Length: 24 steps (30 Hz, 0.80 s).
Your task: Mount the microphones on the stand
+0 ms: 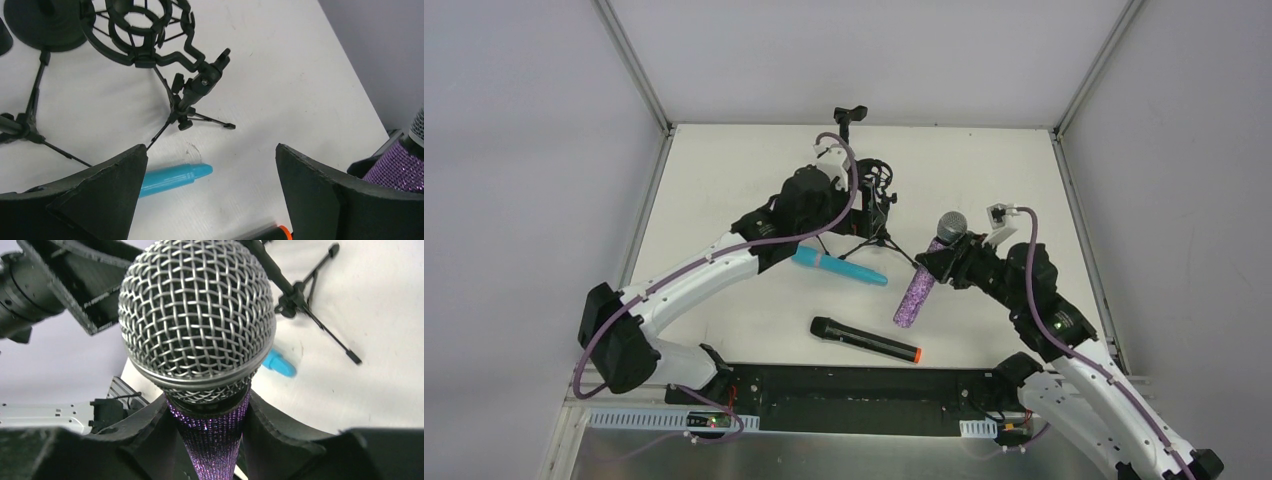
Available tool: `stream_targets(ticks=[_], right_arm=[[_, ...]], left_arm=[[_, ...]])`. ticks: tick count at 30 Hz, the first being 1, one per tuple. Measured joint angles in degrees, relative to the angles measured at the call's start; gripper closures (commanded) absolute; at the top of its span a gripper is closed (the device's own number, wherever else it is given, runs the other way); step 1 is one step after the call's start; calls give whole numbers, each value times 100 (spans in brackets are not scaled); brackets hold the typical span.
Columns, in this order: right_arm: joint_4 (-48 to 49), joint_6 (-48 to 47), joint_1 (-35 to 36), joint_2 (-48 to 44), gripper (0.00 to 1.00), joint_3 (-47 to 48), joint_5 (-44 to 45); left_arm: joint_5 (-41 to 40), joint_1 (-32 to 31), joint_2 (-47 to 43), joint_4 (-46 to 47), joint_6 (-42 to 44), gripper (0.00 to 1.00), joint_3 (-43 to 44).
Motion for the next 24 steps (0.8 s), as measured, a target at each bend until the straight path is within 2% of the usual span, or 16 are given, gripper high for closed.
stream_targets(ticks=[7,12,19,24], right_arm=[[-780,4,4,-710,100,-391,-22],[-1091,9,4,-1344,100,-560,-59],[-1329,24,4,-1576,100,-588,-282],[-1554,59,4,-1880,100,-669,-348]], left_arm=[[46,120,522,-778,-1056,1,243],[319,444,726,-787,-2168,1,240],[560,555,1080,127,-3484,2,57],[610,658,1399,907,-4103,2,17]])
